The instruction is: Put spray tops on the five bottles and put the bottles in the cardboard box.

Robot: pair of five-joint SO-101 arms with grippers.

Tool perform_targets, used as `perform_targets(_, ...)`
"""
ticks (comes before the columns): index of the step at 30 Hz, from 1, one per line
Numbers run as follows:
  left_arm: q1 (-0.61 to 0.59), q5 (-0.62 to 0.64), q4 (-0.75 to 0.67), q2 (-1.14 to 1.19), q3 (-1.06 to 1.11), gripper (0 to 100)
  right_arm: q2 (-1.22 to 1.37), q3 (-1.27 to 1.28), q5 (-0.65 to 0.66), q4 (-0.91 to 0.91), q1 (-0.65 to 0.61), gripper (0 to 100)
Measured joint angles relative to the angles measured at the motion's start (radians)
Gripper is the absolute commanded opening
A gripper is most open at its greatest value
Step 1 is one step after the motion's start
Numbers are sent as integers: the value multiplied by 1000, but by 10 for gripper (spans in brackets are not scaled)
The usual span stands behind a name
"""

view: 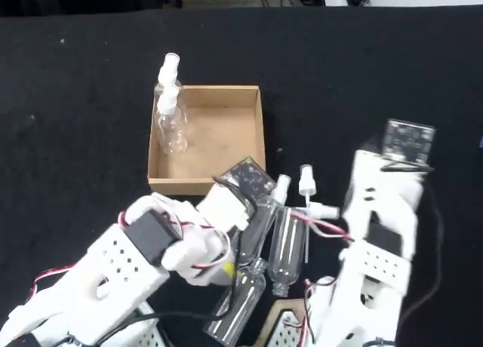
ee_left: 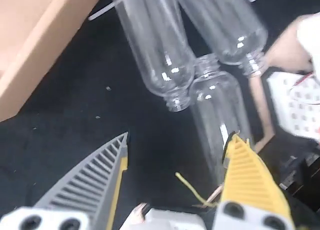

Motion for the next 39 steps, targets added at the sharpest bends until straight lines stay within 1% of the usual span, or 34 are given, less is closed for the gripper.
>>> perform_targets(2,26,40,-21,0,0,309,0,-9,43,46,87,46)
perform_targets(6,77,64,-52,12,15,395,0,-11,120,141,201,46)
perform_targets(9,89,63,-94,81,63,399,0,-11,138,183,245,44)
perform_targets(14,89,66,-172,259,78,396,0,-11,140,184,292,44)
perform_targets(19,160,69,-215,367,91,396,0,-11,140,184,347,44)
perform_targets(22,183,68,-273,385,152,396,0,-11,143,184,362,44)
perform_targets(27,186,75,-397,387,250,396,0,-11,143,184,365,44)
perform_targets(31,192,74,-471,387,330,395,0,-11,143,184,365,44)
perform_targets(35,192,74,-482,387,368,390,0,-11,143,184,365,44)
perform_targets(39,192,74,-431,387,368,284,0,-11,143,184,365,44)
